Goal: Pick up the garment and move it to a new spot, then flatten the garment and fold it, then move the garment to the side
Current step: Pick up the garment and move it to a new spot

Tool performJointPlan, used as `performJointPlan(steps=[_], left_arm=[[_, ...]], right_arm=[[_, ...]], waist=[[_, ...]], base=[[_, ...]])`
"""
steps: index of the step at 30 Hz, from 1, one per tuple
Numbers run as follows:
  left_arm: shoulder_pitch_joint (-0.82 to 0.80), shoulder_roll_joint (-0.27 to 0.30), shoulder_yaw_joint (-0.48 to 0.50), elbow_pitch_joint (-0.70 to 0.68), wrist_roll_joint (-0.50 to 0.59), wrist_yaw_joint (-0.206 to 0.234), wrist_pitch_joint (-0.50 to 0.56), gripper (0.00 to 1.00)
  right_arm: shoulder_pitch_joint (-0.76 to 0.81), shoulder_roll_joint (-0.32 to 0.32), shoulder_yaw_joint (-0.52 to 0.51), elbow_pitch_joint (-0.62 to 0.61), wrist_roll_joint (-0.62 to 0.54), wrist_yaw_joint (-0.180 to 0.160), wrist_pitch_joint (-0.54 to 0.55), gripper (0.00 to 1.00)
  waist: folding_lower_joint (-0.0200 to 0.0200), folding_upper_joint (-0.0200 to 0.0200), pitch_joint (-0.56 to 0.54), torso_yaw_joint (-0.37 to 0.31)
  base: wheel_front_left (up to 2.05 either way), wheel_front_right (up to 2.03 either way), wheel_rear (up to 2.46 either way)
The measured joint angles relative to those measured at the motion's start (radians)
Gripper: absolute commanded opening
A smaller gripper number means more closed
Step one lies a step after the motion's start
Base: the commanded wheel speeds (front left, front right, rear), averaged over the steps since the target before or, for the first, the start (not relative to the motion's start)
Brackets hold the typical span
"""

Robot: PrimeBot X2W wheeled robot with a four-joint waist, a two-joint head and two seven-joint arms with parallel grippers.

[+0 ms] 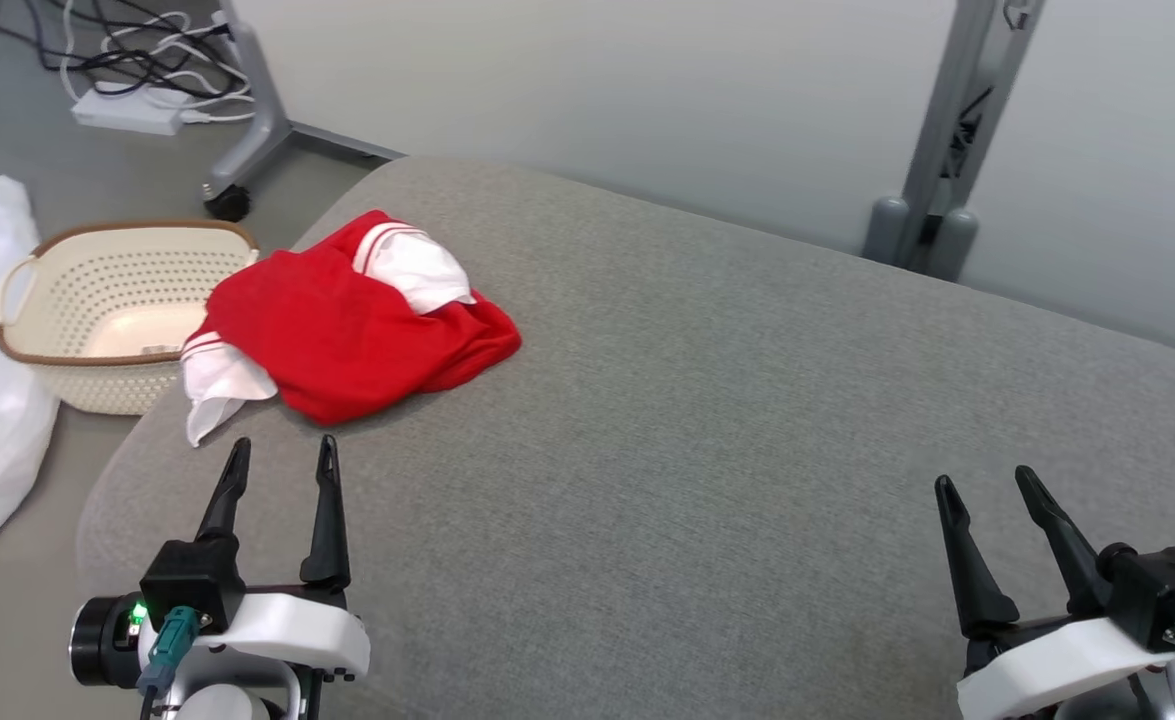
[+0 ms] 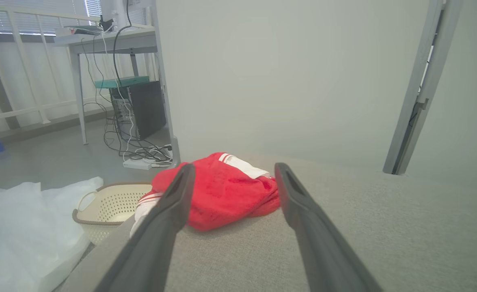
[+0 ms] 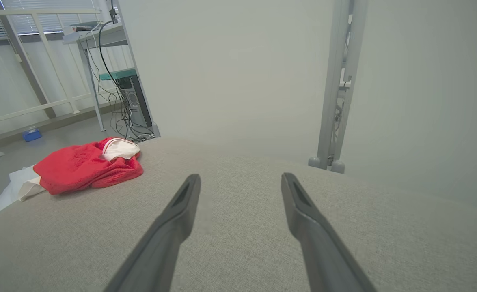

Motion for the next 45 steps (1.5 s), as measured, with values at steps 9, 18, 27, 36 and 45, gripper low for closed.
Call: performJointPlan(steps=[9,18,27,36,45], left_arm=[[0.015,0.011,0.008,-0.015,-0.005,0.003,-0.001,1.00],[0.015,0.013,0.007,-0.016,-0.008,0.004,-0.002,1.00],[0.009,0.014,0.005,-0.028,-0.011,0.018,-0.002,1.00],[-0.200,0.076,0.045,-0.133,0.008,0.034,0.029,1.00],[-0.449,0.135,0.089,0.147,-0.074,-0.042,0.125,1.00]], right_arm=[[-0.010,0.000,0.019,0.018,0.009,0.000,-0.009,1.00],[-0.012,0.000,0.020,0.029,0.015,0.000,-0.017,1.00],[-0.012,0.000,0.022,0.029,0.022,0.000,-0.017,1.00],[-0.033,0.000,0.036,0.016,0.022,0.000,-0.010,1.00],[-0.096,0.001,0.056,-0.011,-0.009,0.000,0.015,1.00]], waist=[[0.0000,0.0000,-0.004,0.078],[0.0000,0.0000,-0.006,0.076],[0.0000,0.0000,-0.008,0.078],[0.0000,0.0000,0.019,0.057],[0.0000,0.0000,0.115,-0.035]], base=[[0.00,0.00,0.00],[0.00,0.00,0.00],[0.00,0.00,0.00],[0.00,0.00,0.00],[0.00,0.00,0.00]])
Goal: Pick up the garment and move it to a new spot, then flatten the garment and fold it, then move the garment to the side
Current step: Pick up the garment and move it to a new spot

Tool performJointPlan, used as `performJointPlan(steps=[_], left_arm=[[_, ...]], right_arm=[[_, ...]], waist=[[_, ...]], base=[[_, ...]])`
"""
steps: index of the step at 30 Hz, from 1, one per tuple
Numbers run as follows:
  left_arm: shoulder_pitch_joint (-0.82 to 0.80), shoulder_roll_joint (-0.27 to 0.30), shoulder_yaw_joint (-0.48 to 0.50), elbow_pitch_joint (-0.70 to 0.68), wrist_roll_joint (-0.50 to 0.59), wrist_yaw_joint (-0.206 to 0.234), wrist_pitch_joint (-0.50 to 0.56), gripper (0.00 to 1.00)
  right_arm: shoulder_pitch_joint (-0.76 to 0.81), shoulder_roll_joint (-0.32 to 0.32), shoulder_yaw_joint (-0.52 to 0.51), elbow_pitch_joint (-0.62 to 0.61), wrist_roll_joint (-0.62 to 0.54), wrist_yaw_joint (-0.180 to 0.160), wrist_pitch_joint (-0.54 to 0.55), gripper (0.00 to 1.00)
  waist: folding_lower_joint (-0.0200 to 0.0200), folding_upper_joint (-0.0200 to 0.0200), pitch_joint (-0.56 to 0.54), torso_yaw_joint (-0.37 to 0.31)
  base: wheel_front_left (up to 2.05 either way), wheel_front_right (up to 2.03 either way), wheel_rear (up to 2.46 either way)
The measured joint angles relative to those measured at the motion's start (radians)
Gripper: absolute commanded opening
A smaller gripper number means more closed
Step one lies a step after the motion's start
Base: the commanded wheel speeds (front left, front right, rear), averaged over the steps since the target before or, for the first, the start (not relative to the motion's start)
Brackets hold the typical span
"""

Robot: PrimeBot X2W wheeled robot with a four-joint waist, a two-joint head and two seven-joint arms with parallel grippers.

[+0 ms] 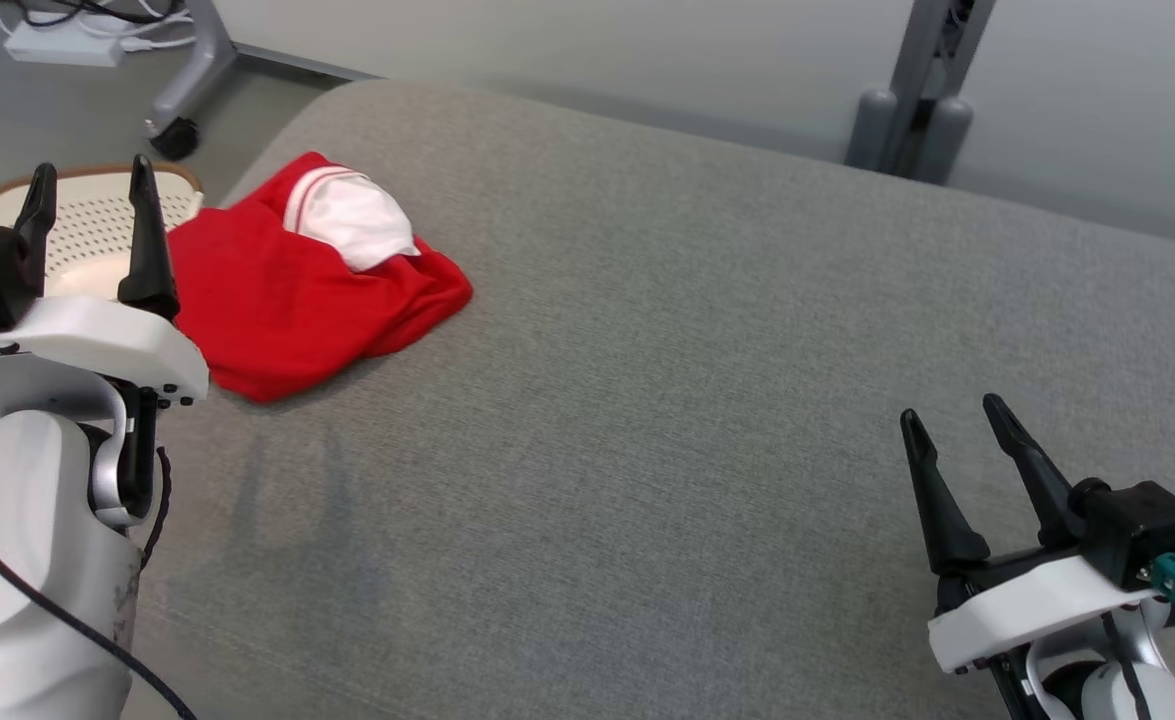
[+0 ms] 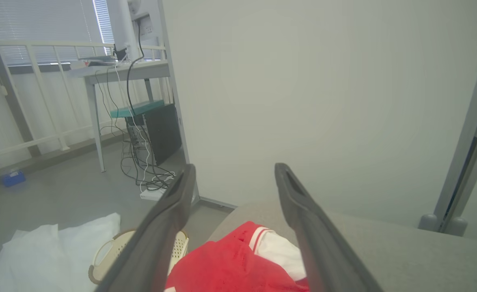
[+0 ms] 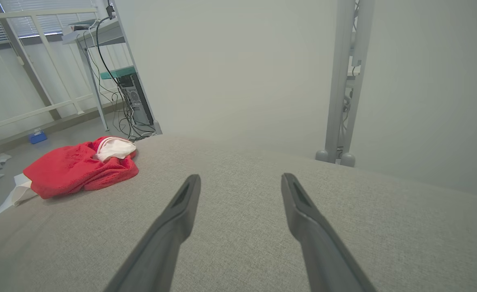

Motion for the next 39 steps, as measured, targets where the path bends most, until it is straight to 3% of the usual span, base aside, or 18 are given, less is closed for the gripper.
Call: performJointPlan(steps=[11,21,22,23,24,29,33,39], left_arm=[[-0.150,0.012,0.043,0.490,-0.110,-0.080,0.079,1.00],[-0.237,0.007,0.064,0.754,-0.167,-0.127,0.118,1.00],[-0.243,0.008,0.064,0.766,-0.170,-0.130,0.110,0.85],[-0.252,0.008,0.064,0.781,-0.172,-0.132,0.110,0.21],[-0.258,0.010,0.064,0.792,-0.173,-0.137,0.106,0.00],[-0.288,0.030,0.063,0.812,-0.169,-0.119,0.008,0.00],[-0.317,0.059,0.058,0.777,-0.144,-0.081,-0.100,0.00],[-0.308,0.079,0.065,0.577,-0.104,-0.030,-0.125,0.00]], right_arm=[[-0.071,-0.014,-0.017,-0.041,-0.028,0.000,0.013,1.00],[-0.126,-0.032,0.007,-0.048,-0.024,0.000,0.020,1.00],[-0.127,-0.035,0.007,-0.048,-0.022,0.000,0.020,1.00],[-0.127,-0.038,0.006,-0.048,-0.022,0.000,0.020,1.00],[-0.127,-0.039,0.004,-0.048,-0.021,0.000,0.020,1.00],[-0.127,-0.039,-0.010,-0.043,-0.021,0.000,0.020,1.00],[-0.118,-0.031,-0.021,-0.030,-0.018,0.000,0.011,1.00],[-0.094,-0.021,-0.024,-0.020,-0.020,0.000,0.002,1.00]], waist=[[0.0000,-0.0001,0.189,-0.113],[0.0000,0.0000,0.289,-0.175],[0.0000,0.0000,0.293,-0.179],[0.0000,0.0000,0.295,-0.182],[0.0000,0.0000,0.296,-0.184],[0.0000,0.0000,0.282,-0.186],[0.0000,0.0000,0.243,-0.181],[0.0000,0.0000,0.171,-0.171]], base=[[0.00,0.00,0.00],[0.00,0.00,0.00],[0.00,0.00,0.00],[0.00,0.00,0.00],[0.00,0.00,0.00],[0.00,0.00,0.00],[0.00,0.00,0.00],[0.00,0.00,0.00]])
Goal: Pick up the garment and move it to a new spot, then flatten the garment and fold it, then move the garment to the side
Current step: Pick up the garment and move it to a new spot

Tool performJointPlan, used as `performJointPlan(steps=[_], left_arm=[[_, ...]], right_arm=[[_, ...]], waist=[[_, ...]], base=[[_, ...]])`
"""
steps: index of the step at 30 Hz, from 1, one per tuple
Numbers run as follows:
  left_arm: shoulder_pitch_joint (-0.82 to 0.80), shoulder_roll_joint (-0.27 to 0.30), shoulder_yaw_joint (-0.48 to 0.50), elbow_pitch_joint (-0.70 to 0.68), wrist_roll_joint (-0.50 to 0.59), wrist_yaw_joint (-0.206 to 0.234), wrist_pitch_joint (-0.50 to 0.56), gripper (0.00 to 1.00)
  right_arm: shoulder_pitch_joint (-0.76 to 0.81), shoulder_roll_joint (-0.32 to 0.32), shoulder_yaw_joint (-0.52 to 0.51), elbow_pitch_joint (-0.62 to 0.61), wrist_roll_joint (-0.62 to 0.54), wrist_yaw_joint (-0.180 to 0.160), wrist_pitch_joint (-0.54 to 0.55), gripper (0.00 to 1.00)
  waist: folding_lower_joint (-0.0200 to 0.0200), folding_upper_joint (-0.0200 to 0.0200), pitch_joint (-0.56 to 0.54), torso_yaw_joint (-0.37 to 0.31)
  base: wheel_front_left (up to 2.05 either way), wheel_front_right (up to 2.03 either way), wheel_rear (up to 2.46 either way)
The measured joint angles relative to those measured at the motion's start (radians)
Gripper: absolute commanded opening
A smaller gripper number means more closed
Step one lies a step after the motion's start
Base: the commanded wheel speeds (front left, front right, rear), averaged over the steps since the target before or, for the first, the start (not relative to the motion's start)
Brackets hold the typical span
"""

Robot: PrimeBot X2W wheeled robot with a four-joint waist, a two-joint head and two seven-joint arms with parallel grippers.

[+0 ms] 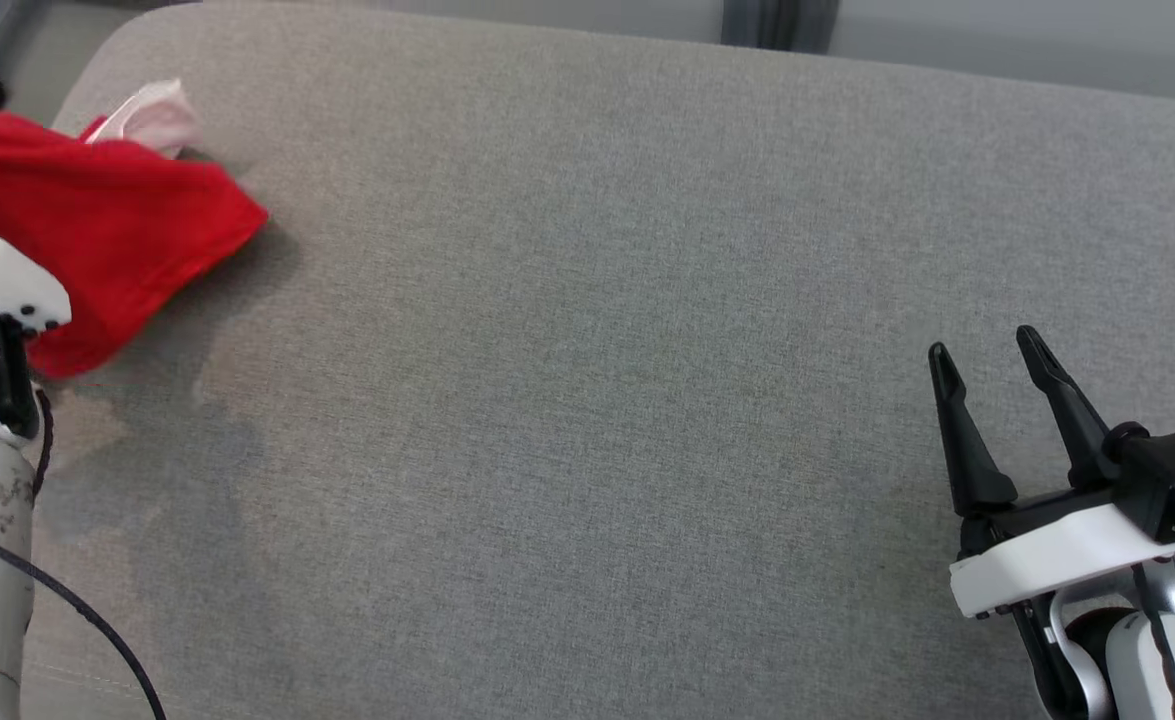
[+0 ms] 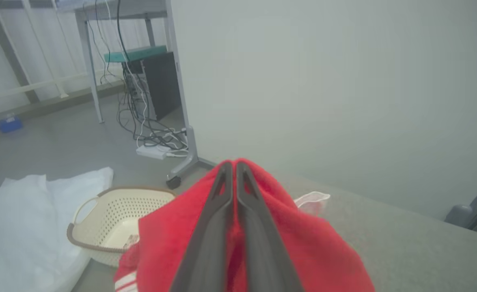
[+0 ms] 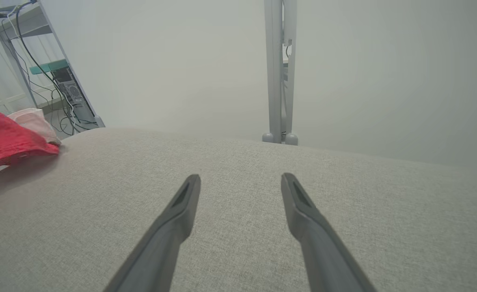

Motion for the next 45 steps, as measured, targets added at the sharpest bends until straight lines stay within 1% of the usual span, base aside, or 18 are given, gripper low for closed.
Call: performJointPlan(steps=[3,5,9,13,15,19,23,24,28,31,37,38,42,45], left_arm=[[0.063,0.001,0.004,-0.195,0.044,0.031,-0.002,0.00],[0.135,-0.015,0.001,-0.314,0.062,0.045,-0.002,0.00],[0.298,-0.052,-0.031,-0.556,0.097,0.091,0.009,0.00],[0.478,-0.084,-0.086,-0.801,0.131,0.138,0.084,0.00],[0.561,-0.102,-0.122,-0.901,0.140,0.148,0.124,0.00],[0.686,-0.154,-0.211,-1.021,0.151,0.159,0.206,0.00],[0.725,-0.197,-0.289,-1.043,0.144,0.146,0.241,0.00],[0.725,-0.199,-0.303,-1.037,0.146,0.141,0.246,0.00],[0.688,-0.217,-0.365,-1.004,0.142,0.100,0.250,0.00],[0.644,-0.234,-0.406,-0.981,0.142,0.078,0.253,0.00],[0.541,-0.258,-0.492,-0.938,0.144,0.036,0.257,0.00],[0.541,-0.258,-0.492,-0.938,0.144,0.036,0.257,0.00],[0.497,-0.268,-0.522,-0.871,0.125,0.015,0.267,0.00],[0.473,-0.271,-0.541,-0.798,0.113,0.003,0.276,0.00]], right_arm=[[0.017,0.005,-0.001,0.004,0.001,0.000,-0.005,1.00],[0.030,0.008,0.000,0.011,0.008,0.000,-0.009,1.00],[0.054,0.013,0.004,0.020,0.019,0.000,-0.015,1.00],[0.072,0.017,0.011,0.024,0.028,0.000,-0.019,1.00],[0.078,0.018,0.015,0.026,0.034,0.000,-0.022,1.00],[0.080,0.020,0.019,0.023,0.035,0.000,-0.022,1.00],[0.079,0.019,0.017,0.020,0.041,0.000,-0.022,1.00],[0.077,0.020,0.023,0.020,0.044,0.000,-0.022,1.00],[0.065,0.020,0.038,0.026,0.053,0.000,-0.026,1.00],[0.053,0.020,0.054,0.034,0.061,0.000,-0.035,1.00],[0.056,0.019,0.034,0.052,0.083,0.000,-0.057,1.00],[0.056,0.019,0.034,0.052,0.083,0.000,-0.057,1.00],[0.051,0.019,0.040,0.061,0.104,0.000,-0.080,1.00],[0.045,0.018,0.036,0.075,0.123,0.000,-0.099,1.00]], waist=[[0.0000,0.0000,-0.038,0.004],[0.0000,0.0000,-0.064,0.006],[0.0000,0.0000,-0.113,0.003],[0.0000,0.0000,-0.150,-0.011],[0.0000,0.0000,-0.161,-0.024],[0.0000,0.0000,-0.167,-0.057],[0.0000,0.0000,-0.157,-0.092],[0.0000,0.0000,-0.155,-0.102],[0.0000,0.0000,-0.143,-0.156],[0.0000,0.0000,-0.136,-0.211],[0.0000,0.0000,-0.115,-0.338],[0.0000,0.0000,-0.115,-0.338],[0.0000,0.0000,-0.089,-0.417],[0.0000,0.0000,-0.059,-0.460]], base=[[0.00,0.00,0.00],[0.00,0.00,0.00],[0.00,0.00,0.00],[0.00,0.00,0.00],[0.00,0.00,0.00],[0.00,0.00,0.00],[0.00,0.00,0.00],[0.00,0.00,0.00],[0.00,0.00,0.00],[0.00,0.00,0.00],[0.00,0.00,0.00],[0.00,0.00,0.00],[0.00,0.00,0.00],[0.00,0.00,0.00]])
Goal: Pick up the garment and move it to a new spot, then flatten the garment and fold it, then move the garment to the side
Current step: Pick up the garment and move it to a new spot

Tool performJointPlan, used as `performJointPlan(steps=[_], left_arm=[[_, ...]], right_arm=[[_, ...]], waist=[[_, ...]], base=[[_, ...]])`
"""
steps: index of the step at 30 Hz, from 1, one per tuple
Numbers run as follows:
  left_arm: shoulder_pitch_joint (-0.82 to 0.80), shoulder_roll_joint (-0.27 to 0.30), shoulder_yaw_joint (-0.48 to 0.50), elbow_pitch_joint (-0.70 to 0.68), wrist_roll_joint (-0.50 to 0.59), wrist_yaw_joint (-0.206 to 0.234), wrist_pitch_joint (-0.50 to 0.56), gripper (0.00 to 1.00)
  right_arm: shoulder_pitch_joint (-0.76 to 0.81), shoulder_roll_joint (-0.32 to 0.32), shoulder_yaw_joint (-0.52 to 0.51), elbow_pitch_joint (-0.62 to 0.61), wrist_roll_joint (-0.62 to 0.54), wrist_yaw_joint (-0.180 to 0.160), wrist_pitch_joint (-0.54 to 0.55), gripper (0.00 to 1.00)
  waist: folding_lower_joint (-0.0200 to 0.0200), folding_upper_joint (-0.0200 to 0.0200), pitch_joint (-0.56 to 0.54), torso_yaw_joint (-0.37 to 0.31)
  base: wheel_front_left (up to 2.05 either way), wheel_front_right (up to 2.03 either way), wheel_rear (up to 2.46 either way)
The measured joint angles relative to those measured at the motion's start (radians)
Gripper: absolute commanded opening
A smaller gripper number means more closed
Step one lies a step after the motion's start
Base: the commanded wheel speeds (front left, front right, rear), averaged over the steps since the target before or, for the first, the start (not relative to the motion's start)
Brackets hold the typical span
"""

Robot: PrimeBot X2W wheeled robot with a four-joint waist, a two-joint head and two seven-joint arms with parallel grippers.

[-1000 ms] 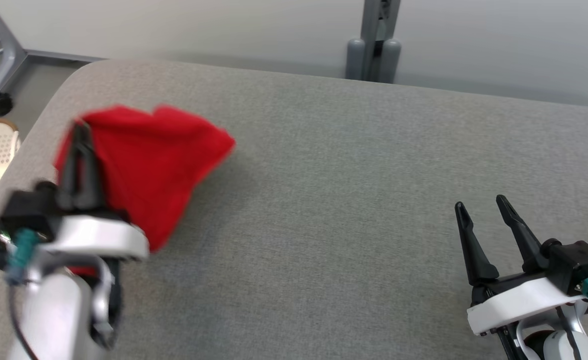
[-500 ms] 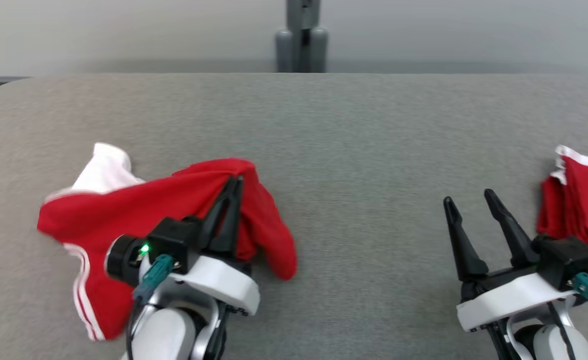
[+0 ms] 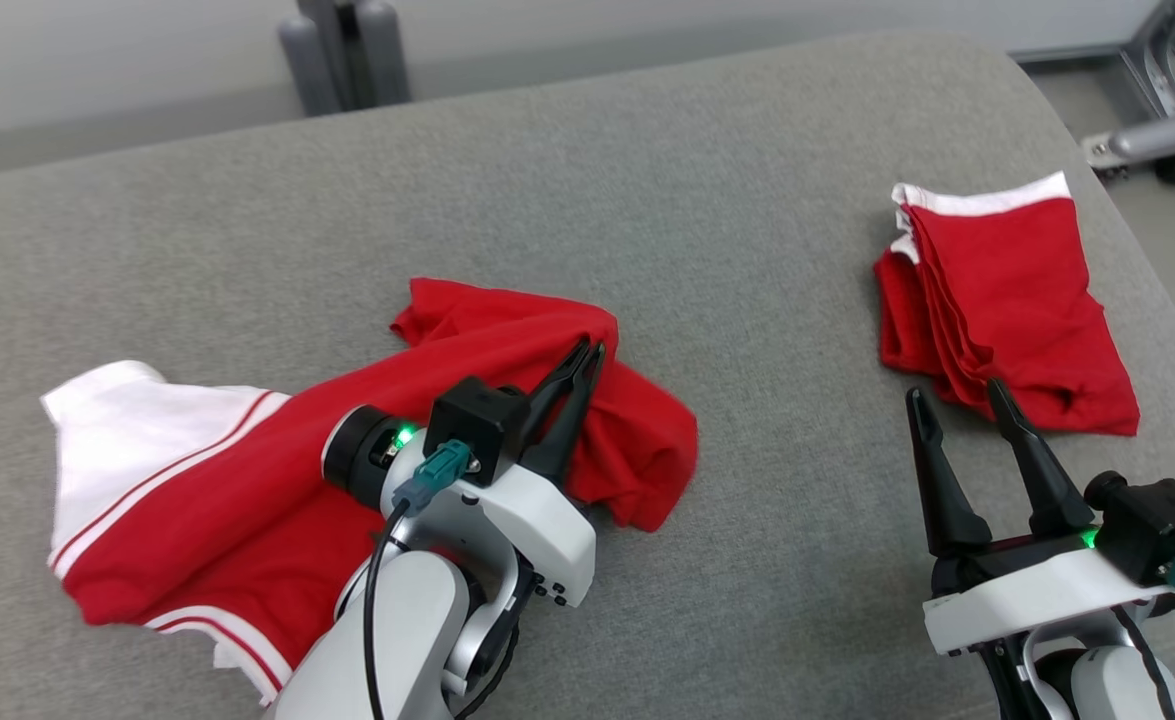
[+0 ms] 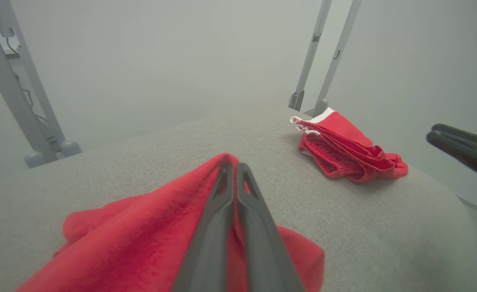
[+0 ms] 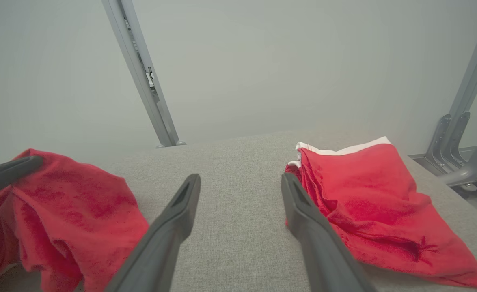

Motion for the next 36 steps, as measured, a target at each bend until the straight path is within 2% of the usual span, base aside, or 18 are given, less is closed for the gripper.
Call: performJointPlan(steps=[1,2,3,8,14,17,24,27,36], left_arm=[[-0.006,-0.001,-0.005,0.025,-0.007,-0.003,0.002,0.00],[-0.011,-0.001,-0.006,0.049,-0.011,-0.005,0.003,0.47],[-0.013,-0.001,-0.006,0.071,-0.017,-0.005,0.003,1.00],[-0.035,-0.002,-0.018,0.110,-0.038,-0.017,-0.013,1.00],[-0.024,0.003,0.001,0.064,-0.078,-0.024,-0.055,1.00],[-0.004,0.030,0.031,0.024,-0.076,-0.001,-0.079,1.00],[0.040,0.094,0.184,-0.045,-0.103,0.087,-0.180,1.00],[0.064,0.130,0.246,-0.053,-0.121,0.110,-0.206,1.00],[0.186,0.205,0.351,-0.076,-0.134,0.124,-0.262,1.00]], right_arm=[[-0.002,0.000,0.002,0.007,0.002,0.000,-0.004,1.00],[-0.005,0.001,0.004,0.013,0.003,0.000,-0.010,1.00],[-0.008,0.001,0.004,0.018,0.008,0.000,-0.014,1.00],[-0.017,0.002,-0.003,0.038,0.007,0.000,-0.026,1.00],[-0.024,0.002,-0.015,0.041,-0.010,0.000,-0.024,1.00],[-0.022,0.002,-0.029,0.035,-0.019,0.000,-0.016,1.00],[-0.013,0.002,-0.038,0.016,-0.030,0.000,0.004,1.00],[-0.008,0.002,-0.040,0.009,-0.033,0.000,0.016,1.00],[0.028,0.002,-0.047,-0.005,-0.037,0.000,0.035,1.00]], waist=[[0.0000,0.0000,0.012,-0.009],[0.0000,0.0000,0.024,-0.017],[0.0000,0.0000,0.033,-0.024],[0.0000,0.0000,0.049,-0.017],[0.0000,0.0000,0.021,0.044],[0.0000,0.0000,0.003,0.081],[0.0000,0.0000,-0.040,0.163],[0.0000,0.0000,-0.061,0.184],[0.0000,0.0000,-0.114,0.216]], base=[[0.00,0.00,0.00],[0.00,0.00,0.00],[0.00,0.00,0.00],[0.00,0.00,0.00],[0.00,0.00,0.00],[0.00,0.00,0.00],[0.00,0.00,0.00],[0.00,0.00,0.00],[0.00,0.00,0.00]])
